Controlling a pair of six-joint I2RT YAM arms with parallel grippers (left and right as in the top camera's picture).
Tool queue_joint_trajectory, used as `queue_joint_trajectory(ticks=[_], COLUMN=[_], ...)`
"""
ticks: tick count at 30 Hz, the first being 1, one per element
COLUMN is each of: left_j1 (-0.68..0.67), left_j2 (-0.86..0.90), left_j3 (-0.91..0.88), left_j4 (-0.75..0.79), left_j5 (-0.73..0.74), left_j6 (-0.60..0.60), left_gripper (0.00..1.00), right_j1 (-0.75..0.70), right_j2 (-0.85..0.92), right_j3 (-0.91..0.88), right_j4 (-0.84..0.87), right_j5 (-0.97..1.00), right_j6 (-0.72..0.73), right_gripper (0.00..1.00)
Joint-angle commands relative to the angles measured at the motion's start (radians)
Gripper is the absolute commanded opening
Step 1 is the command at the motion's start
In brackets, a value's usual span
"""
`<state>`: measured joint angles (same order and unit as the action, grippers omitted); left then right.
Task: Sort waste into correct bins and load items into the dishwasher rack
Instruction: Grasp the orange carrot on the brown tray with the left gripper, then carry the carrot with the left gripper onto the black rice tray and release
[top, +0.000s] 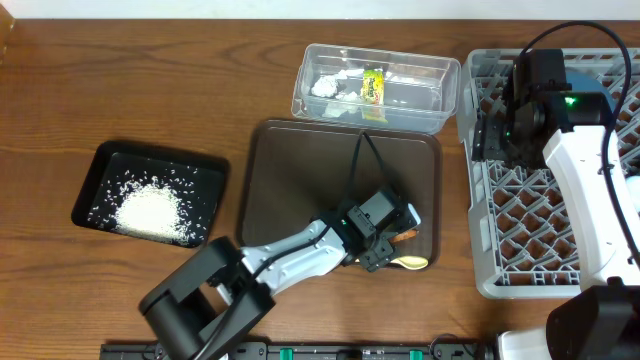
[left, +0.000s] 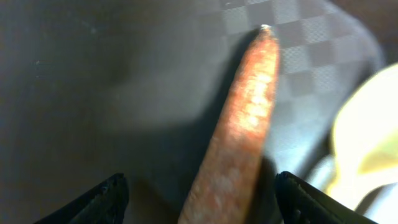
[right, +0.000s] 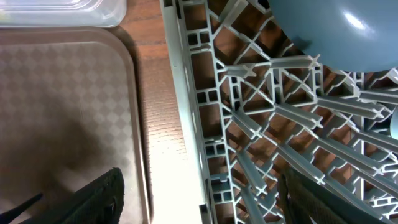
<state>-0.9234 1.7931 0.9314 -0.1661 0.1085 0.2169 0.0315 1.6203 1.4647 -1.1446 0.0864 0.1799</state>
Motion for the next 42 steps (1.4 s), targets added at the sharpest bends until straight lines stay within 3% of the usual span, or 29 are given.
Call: queue_joint_trajectory(ticks=[1, 5, 11, 19, 27, 42], left_j1=[0.002, 0.005, 0.008, 0.008, 0.008, 0.021], left_j2=[0.027, 0.024, 0.024, 0.02, 0.019, -0.059], left_j3=[0.013, 0.013, 0.013, 0.013, 0.013, 0.013], left_j4=[0.004, 0.02, 0.024, 0.011, 0.011, -0.01], left_j5=[-0.001, -0.068, -0.076, -0.076, -0.068, -0.077], left_j6=[0.007, 0.007, 0.007, 0.006, -0.025, -0.035], left_gripper=[0.77, 0.68, 0.45, 0.35, 0.15, 0.1], right_j1=[0.0, 0.0, 0.0, 0.0, 0.0, 0.0], right_j2=[-0.01, -0.01, -0.01, -0.01, -0.01, -0.01], right_j3=[0.003, 0.003, 0.003, 0.003, 0.003, 0.003], right_j4=[-0.003, -0.004, -0.004, -0.004, -0.004, -0.004], right_j5=[0.011, 0.011, 0.011, 0.011, 0.011, 0.011], right_j6=[0.018, 0.018, 0.018, 0.018, 0.018, 0.018], right_gripper=[0.77, 0.77, 0.77, 0.78, 0.78, 0.78])
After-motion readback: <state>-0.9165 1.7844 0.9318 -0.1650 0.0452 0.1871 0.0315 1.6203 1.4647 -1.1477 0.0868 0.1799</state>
